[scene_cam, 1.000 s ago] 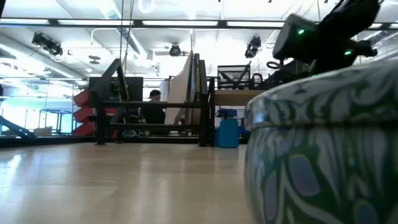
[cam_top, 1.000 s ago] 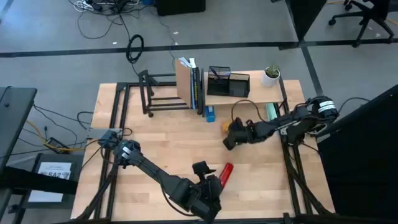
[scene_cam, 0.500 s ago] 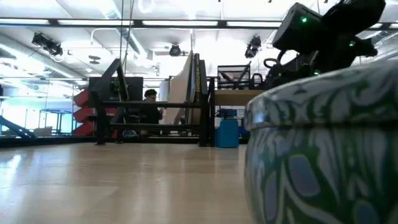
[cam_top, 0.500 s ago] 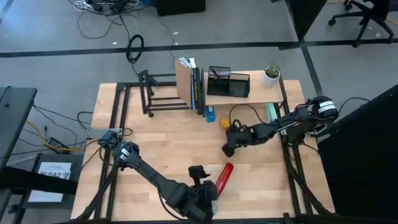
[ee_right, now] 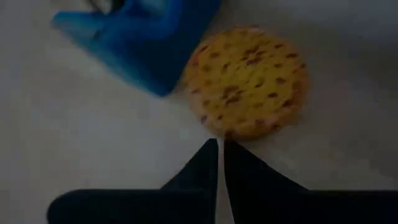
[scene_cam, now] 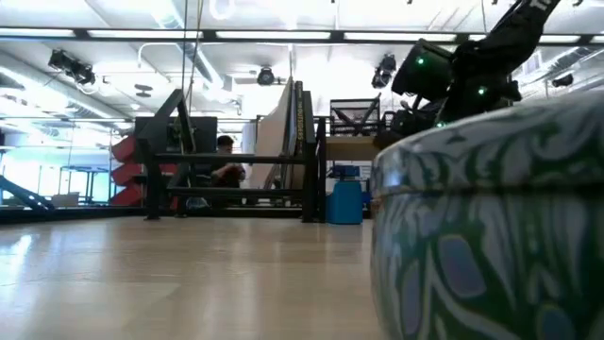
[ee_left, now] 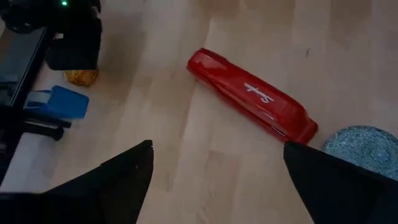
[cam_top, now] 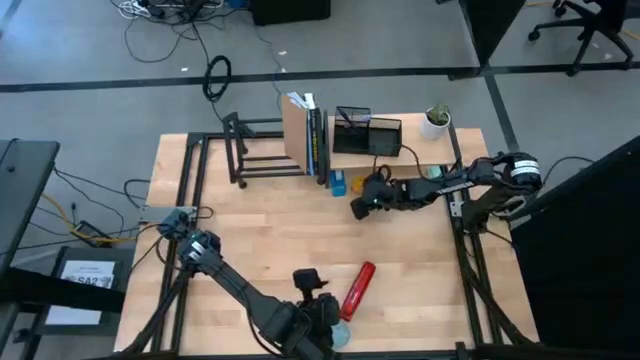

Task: Stock shelves
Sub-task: Put the yellow scented candle under the shelf, then put the blue scented candle under the shelf

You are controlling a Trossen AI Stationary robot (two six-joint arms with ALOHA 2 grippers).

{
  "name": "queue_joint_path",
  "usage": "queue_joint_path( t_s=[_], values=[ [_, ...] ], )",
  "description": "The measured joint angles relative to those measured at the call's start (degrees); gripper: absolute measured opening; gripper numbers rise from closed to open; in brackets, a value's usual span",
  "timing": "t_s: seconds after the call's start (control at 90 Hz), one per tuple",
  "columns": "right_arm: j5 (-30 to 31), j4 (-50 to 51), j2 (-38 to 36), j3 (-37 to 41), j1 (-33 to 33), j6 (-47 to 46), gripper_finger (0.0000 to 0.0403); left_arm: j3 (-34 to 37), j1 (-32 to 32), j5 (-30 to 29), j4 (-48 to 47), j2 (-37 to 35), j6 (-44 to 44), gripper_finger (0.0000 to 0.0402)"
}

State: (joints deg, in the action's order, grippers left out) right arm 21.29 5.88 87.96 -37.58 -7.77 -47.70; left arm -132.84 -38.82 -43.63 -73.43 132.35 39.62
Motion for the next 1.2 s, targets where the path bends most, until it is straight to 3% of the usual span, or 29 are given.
queue_joint_path(
  t_s=[0.222,0.422,0.533,0.667,0.767,1.0,1.2],
  values=[
    [6.3,5.7,-4.0,0.0,7.4,0.0,0.0,0.0,-1.5,0.0,-0.5,0.0,1.6,0.0335],
    [7.3,4.5,-9.0,0.0,24.1,-0.1,0.0,0.0,-4.4,1.0,0.1,-0.1,2.7,0.0335],
    [7.8,1.7,-10.5,0.0,34.3,-2.5,0.0,0.0,-5.9,6.2,4.0,-0.1,2.3,0.0335],
    [13.2,-5.7,-10.1,0.0,45.0,-6.8,0.0,0.0,-6.5,9.9,14.6,0.6,-0.1,0.0335],
    [18.5,-11.3,-9.0,0.0,51.1,-7.6,0.0,0.0,-6.1,12.1,19.2,1.3,3.7,0.0335],
    [23.8,-16.4,-7.5,0.0,57.0,-7.6,0.0,5.2,-3.0,18.1,23.8,2.0,16.0,0.0336],
    [24.6,-16.5,-7.5,0.0,57.3,-6.1,0.0,13.2,0.8,28.6,33.8,2.1,22.3,0.0336]
  ],
)
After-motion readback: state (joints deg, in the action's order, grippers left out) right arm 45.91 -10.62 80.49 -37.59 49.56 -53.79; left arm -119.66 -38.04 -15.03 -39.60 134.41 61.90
